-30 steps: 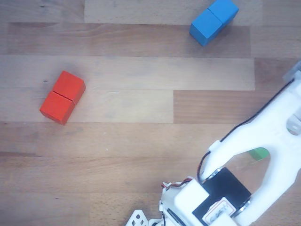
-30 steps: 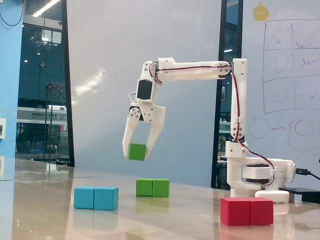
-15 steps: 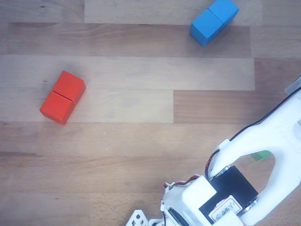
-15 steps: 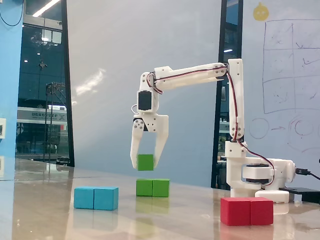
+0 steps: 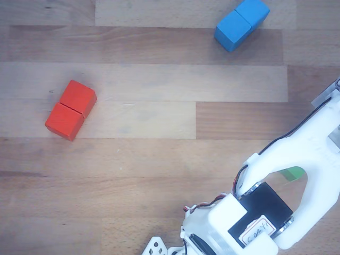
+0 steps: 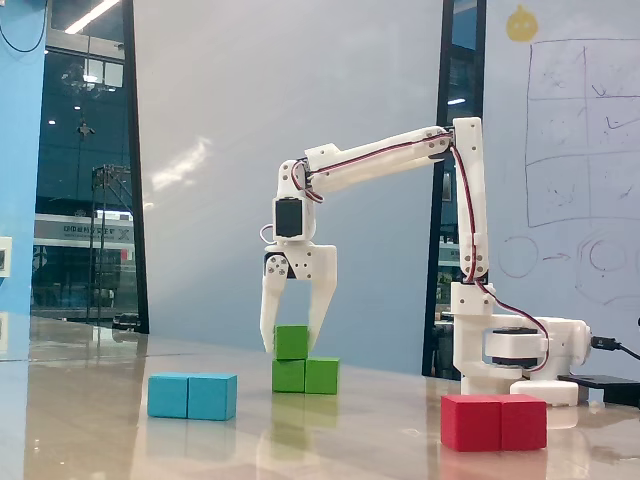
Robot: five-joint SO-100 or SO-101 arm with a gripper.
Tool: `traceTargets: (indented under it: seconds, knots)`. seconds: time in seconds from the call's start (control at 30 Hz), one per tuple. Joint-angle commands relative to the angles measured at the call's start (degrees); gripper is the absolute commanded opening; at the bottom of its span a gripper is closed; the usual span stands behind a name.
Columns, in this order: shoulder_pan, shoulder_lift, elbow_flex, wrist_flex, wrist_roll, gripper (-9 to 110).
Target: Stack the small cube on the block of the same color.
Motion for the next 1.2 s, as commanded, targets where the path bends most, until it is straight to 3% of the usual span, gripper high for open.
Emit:
traceTargets:
  seconds: [0.0,0.67,1.0,1.17]
  knots:
    - [0.4,0.4,-0.3,-1.2,-0.4,7]
    - [0.4,0.2,-0.1,4.7,-0.4,8]
    - [0.4,0.2,-0.1,5.7,-0.4,24]
    - [-0.4,0.3,-0.4,8.8,-0.4,26]
